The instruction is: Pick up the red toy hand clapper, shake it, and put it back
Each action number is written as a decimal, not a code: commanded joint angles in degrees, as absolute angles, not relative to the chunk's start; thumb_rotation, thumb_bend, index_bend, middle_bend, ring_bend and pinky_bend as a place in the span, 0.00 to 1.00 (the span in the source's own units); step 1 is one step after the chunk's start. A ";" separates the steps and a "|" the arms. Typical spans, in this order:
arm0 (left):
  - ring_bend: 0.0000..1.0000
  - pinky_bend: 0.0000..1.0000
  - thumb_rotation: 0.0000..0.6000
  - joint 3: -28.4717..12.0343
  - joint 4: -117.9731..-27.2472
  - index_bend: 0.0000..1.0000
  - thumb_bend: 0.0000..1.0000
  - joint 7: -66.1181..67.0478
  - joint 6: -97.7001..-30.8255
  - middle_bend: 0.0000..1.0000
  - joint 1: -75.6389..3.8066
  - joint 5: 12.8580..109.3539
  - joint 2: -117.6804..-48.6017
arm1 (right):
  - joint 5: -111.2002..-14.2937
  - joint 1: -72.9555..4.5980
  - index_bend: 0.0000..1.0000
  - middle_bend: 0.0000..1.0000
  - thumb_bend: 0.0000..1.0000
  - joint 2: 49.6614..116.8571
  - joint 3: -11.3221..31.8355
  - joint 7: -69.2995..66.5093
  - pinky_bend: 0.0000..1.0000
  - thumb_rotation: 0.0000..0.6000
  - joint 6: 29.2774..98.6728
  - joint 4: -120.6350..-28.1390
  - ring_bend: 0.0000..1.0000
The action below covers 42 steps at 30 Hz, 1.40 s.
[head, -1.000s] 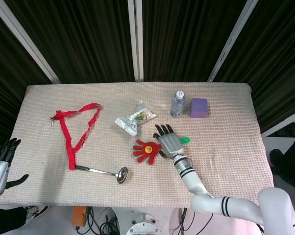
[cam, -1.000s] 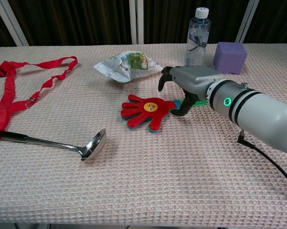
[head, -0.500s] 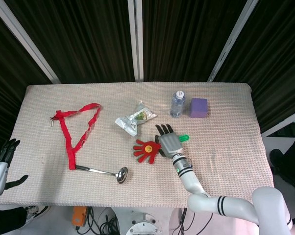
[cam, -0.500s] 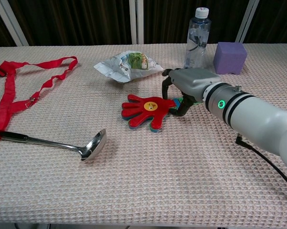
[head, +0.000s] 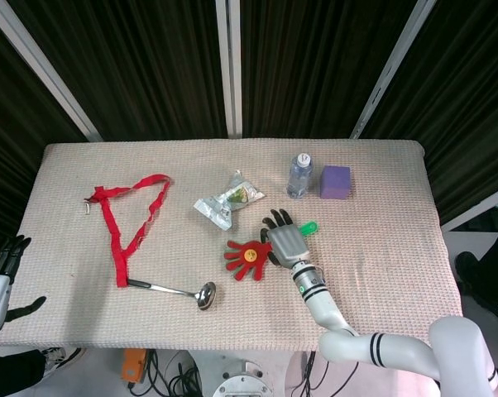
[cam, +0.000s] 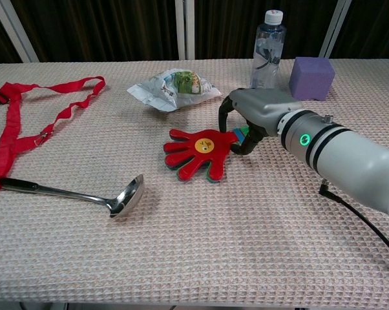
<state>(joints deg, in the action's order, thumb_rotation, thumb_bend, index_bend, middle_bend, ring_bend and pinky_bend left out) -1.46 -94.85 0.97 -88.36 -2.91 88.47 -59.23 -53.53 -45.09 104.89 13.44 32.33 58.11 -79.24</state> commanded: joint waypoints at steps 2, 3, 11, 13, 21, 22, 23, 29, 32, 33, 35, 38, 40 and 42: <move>0.00 0.01 1.00 -1.43 -94.88 0.07 0.06 0.59 -88.39 0.04 -2.89 88.54 -59.23 | -58.18 -41.97 0.95 0.40 0.35 101.21 15.13 16.50 0.04 1.00 55.72 -84.76 0.13; 0.00 0.01 1.00 -1.41 -94.90 0.07 0.06 0.53 -88.36 0.04 -2.88 88.52 -59.21 | -58.65 -41.42 0.96 0.42 0.38 100.67 15.44 14.15 0.08 1.00 55.56 -85.65 0.16; 0.00 0.01 1.00 -1.40 -95.45 0.07 0.06 0.20 -88.35 0.04 -2.92 88.69 -59.05 | -62.38 -36.91 1.00 0.52 0.43 95.51 18.09 -5.83 0.41 1.00 54.39 -94.83 0.29; 0.00 0.01 1.00 -1.41 -95.64 0.07 0.06 0.26 -88.26 0.04 -2.96 88.66 -58.97 | -62.68 -35.74 1.00 0.53 0.43 94.01 19.25 -11.64 0.46 1.00 53.65 -96.75 0.30; 0.00 0.01 1.00 -1.45 -96.24 0.07 0.06 0.72 -88.17 0.04 -3.05 88.71 -58.87 | -64.28 -32.56 1.00 0.56 0.42 92.18 21.48 -23.87 0.74 1.00 55.27 -99.33 0.50; 0.00 0.01 1.00 -1.46 -96.31 0.07 0.06 0.77 -88.18 0.04 -3.06 88.72 -58.87 | -64.45 -32.06 1.00 0.57 0.42 92.26 21.91 -25.83 0.77 1.00 55.81 -99.70 0.54; 0.00 0.01 1.00 -1.48 -96.36 0.07 0.06 0.81 -88.19 0.04 -3.06 88.72 -58.86 | -64.62 -31.74 1.00 0.57 0.42 92.24 22.17 -27.14 0.80 1.00 56.11 -99.95 0.56; 0.00 0.01 1.00 -1.57 -96.61 0.07 0.06 0.84 -88.58 0.04 -2.97 88.89 -58.68 | -65.78 -30.02 1.00 0.59 0.42 90.54 24.07 -35.44 0.87 1.00 56.63 -102.88 0.64; 0.00 0.01 1.00 -1.61 -96.73 0.07 0.06 0.82 -88.74 0.04 -2.95 89.00 -58.58 | -66.67 -29.16 1.00 0.60 0.42 88.81 25.63 -41.72 0.88 1.00 55.79 -105.36 0.66; 0.00 0.01 1.00 -1.61 -96.77 0.07 0.06 0.86 -88.78 0.04 -2.96 89.06 -58.55 | -67.20 -28.88 1.00 0.60 0.43 88.29 26.11 -43.77 0.88 1.00 55.60 -106.03 0.66; 0.00 0.01 1.00 -1.65 -96.89 0.07 0.06 0.93 -88.87 0.04 -2.97 89.16 -58.48 | -68.91 -28.37 1.00 0.61 0.43 86.85 27.02 -48.75 0.88 1.00 54.75 -107.34 0.66; 0.00 0.01 1.00 -1.70 -96.98 0.07 0.06 0.85 -88.92 0.04 -2.98 89.15 -58.42 | -72.18 -28.68 1.00 0.63 0.45 84.61 26.34 -50.72 0.88 1.00 52.86 -106.58 0.67; 0.00 0.01 1.00 -1.71 -97.01 0.07 0.06 0.80 -88.87 0.04 -2.99 89.11 -58.40 | -75.28 -30.10 1.00 0.65 0.49 83.03 24.23 -45.44 0.88 1.00 51.16 -104.31 0.68; 0.00 0.01 1.00 -1.70 -97.04 0.07 0.06 0.85 -88.81 0.04 -2.98 89.02 -58.42 | -78.16 -31.57 1.00 0.66 0.50 81.95 21.66 -33.48 0.88 1.00 51.46 -101.27 0.68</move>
<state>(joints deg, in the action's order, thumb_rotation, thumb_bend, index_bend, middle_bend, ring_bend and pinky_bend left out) -1.70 -97.04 0.86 -88.81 -2.99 89.01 -58.42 -71.78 -29.56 85.39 25.12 -50.83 53.50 -105.15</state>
